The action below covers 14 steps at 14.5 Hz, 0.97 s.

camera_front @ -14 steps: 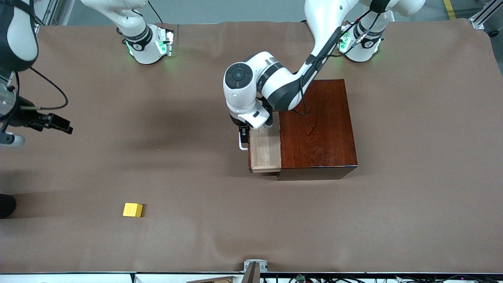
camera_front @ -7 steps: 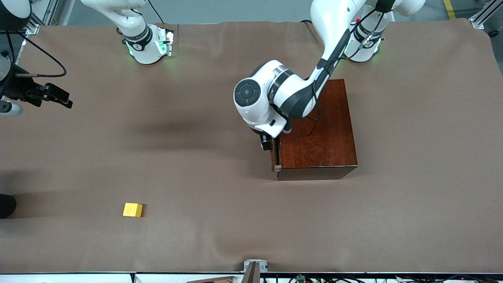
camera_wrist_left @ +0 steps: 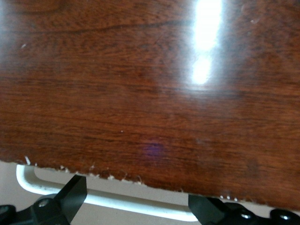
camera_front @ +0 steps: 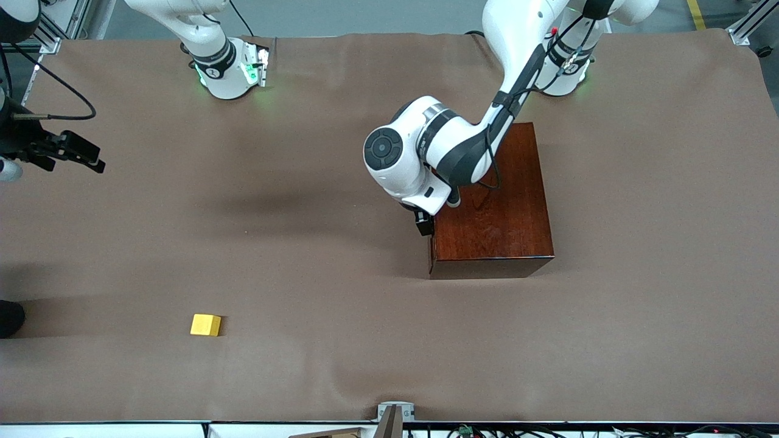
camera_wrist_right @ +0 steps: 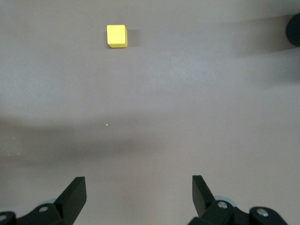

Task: Open drawer, take yellow block, close drawer
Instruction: 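Push the drawer shut with the left gripper while the right gripper withdraws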

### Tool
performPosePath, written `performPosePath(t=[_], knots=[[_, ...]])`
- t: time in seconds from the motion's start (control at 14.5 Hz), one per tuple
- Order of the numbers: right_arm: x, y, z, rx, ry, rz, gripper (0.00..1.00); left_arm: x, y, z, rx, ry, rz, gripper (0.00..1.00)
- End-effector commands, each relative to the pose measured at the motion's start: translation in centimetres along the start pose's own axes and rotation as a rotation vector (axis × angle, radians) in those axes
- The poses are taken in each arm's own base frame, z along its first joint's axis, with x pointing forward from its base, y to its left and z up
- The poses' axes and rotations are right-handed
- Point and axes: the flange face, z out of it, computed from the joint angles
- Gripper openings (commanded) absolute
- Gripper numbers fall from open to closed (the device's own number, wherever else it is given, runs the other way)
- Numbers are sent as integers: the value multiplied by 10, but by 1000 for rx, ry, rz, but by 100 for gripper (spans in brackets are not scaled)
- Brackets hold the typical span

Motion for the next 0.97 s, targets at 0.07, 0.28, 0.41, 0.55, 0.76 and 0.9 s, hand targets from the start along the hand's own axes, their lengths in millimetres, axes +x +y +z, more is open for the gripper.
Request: performPosePath(t=[0.07, 0.28, 0.41, 0.55, 0.76, 0.9], knots=[[8, 0, -3, -4, -6, 0, 100, 18, 7, -50, -83, -11, 80, 100], [7, -6, 0, -4, -17, -5, 100, 53, 31, -100, -133, -76, 118, 100], [8, -5, 0, -7, -15, -2, 100, 99, 59, -129, -157, -109, 123, 100], [8, -5, 1, -9, -17, 4, 100, 163, 96, -151, -171, -143, 133, 100], [8, -5, -1, -10, -14, 9, 100, 260, 133, -178, -191, -201, 182, 100], [7, -5, -1, -10, -15, 28, 100, 319, 154, -184, -204, -222, 226, 100]])
